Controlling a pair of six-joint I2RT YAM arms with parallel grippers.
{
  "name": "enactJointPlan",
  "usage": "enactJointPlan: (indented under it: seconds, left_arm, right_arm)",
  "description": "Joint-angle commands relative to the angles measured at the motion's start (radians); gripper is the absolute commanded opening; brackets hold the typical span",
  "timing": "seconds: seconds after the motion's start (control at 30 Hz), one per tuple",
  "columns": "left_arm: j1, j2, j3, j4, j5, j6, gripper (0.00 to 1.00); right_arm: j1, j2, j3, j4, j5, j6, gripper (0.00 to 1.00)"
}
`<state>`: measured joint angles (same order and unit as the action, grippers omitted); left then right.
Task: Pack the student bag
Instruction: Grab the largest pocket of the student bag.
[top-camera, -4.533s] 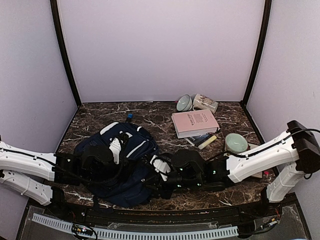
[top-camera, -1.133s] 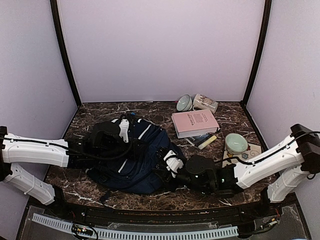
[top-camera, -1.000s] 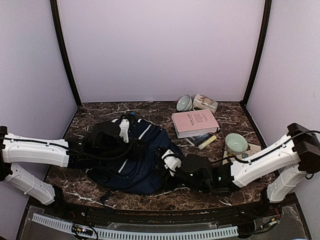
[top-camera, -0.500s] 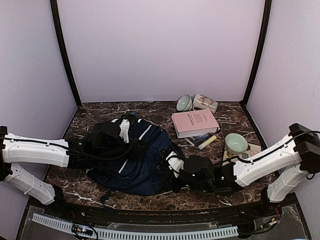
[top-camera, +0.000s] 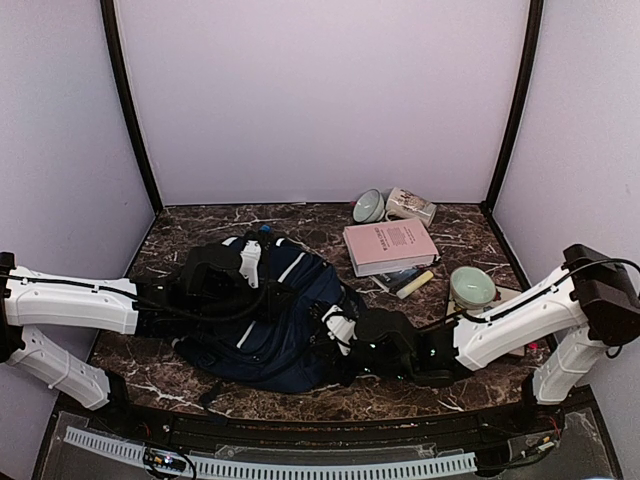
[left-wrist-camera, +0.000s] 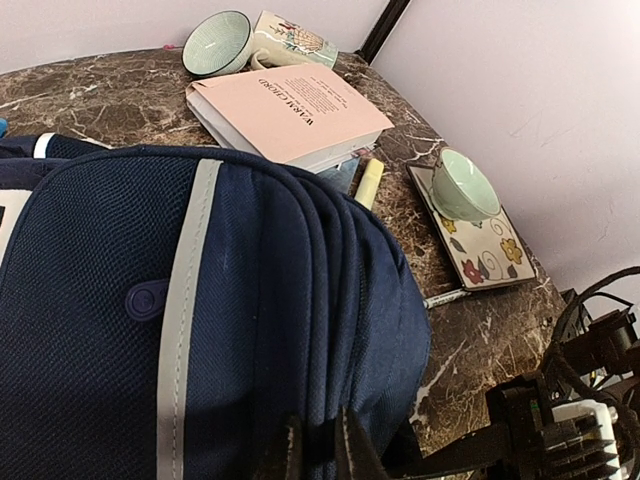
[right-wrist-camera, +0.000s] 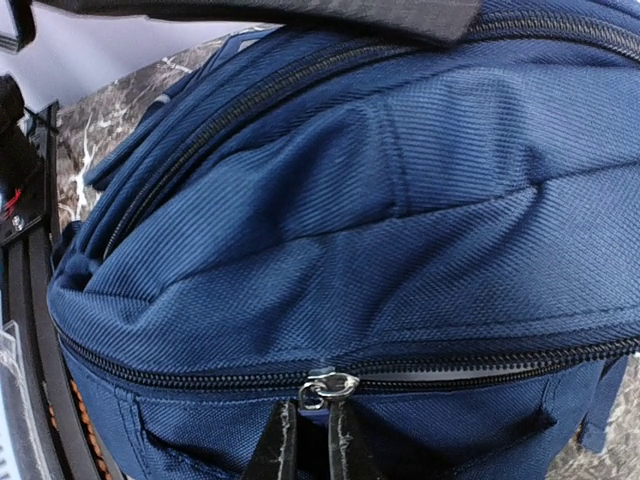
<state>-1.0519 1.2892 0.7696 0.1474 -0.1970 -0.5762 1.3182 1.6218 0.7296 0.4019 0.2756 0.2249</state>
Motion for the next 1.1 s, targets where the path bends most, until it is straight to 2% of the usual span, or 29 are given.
enactJointPlan:
  seconds: [0.0, 0.23, 0.47, 0.67, 1.07]
  left_arm:
    - [-0.002, -0.06, 0.022, 0.124, 0.012, 0.023, 0.0]
    - [-0.002, -0.047, 0.027, 0.107, -0.01, 0.03, 0.0]
    - [-0.002, -0.042, 0.011, 0.12, -0.008, 0.033, 0.0]
    - [-0.002, -0.019, 0.007, 0.142, 0.005, 0.037, 0.0]
    - [-0.002, 0.035, 0.032, 0.155, -0.081, 0.062, 0.0]
  right_arm:
    - [-0.013, 0.008, 0.028, -0.006, -0.035, -0.007, 0.0]
    - [-0.035, -0.077, 0.054, -0.049, -0.117, 0.009, 0.0]
    - [-0.117, -0.164, 0.014, -0.037, -0.32, 0.11, 0.0]
    - [-0.143, -0.185, -0.006, -0.007, -0.49, 0.169, 0.0]
    - [-0.126, -0.169, -0.025, 0.076, -0.658, 0.305, 0.0]
